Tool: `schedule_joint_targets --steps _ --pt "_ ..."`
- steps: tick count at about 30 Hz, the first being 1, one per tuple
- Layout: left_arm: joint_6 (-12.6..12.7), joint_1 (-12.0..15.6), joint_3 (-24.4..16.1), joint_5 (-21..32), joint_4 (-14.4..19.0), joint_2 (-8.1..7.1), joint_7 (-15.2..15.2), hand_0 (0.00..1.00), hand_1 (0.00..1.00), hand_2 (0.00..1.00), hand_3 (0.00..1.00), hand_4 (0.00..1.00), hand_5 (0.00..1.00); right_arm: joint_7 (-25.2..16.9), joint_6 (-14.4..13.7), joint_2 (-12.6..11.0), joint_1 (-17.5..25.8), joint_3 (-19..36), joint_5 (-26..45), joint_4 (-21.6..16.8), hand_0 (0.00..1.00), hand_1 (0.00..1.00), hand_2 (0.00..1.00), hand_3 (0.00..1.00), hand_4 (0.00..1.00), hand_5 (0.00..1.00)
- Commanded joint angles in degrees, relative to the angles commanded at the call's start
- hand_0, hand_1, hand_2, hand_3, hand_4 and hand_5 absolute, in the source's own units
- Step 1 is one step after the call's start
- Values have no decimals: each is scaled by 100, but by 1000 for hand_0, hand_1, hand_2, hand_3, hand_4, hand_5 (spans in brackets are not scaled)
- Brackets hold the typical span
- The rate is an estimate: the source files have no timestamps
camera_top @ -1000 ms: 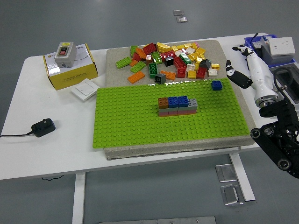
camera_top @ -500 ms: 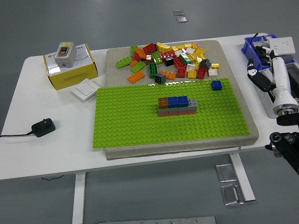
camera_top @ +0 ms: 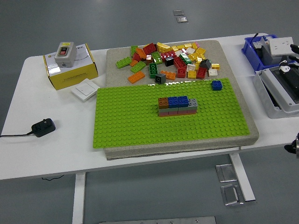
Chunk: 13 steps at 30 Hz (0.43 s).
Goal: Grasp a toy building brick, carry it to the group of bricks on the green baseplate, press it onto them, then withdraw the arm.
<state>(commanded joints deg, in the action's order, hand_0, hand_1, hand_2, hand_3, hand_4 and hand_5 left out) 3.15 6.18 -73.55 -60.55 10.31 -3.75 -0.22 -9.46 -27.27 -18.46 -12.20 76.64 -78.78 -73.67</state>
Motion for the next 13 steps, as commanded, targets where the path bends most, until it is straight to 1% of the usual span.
schedule_joint_targets --steps 3,5,9,11,13 --pt "26 -33 -36 4 0 -79 87 662 660 575 593 260 601 100 -17 58 -78 -57 -155 145 697 784 857 781 510 370" --pt "28 -92 -140 -112 0 -127 197 662 660 575 593 260 601 181 -25 75 -134 -149 -246 237 697 784 857 781 510 370" --pt "49 -197 -167 -85 0 -182 229 665 660 576 594 261 598 341 -55 73 -253 -355 -404 392 685 780 862 782 502 368" --pt "54 -228 -176 -67 0 -165 232 665 660 576 594 261 598 542 -50 -30 -428 -593 -639 543 685 780 862 782 502 368" --pt "50 -241 -189 -78 0 -131 250 665 660 576 594 261 598 795 116 -185 -662 -902 -953 759 685 780 862 782 502 368"
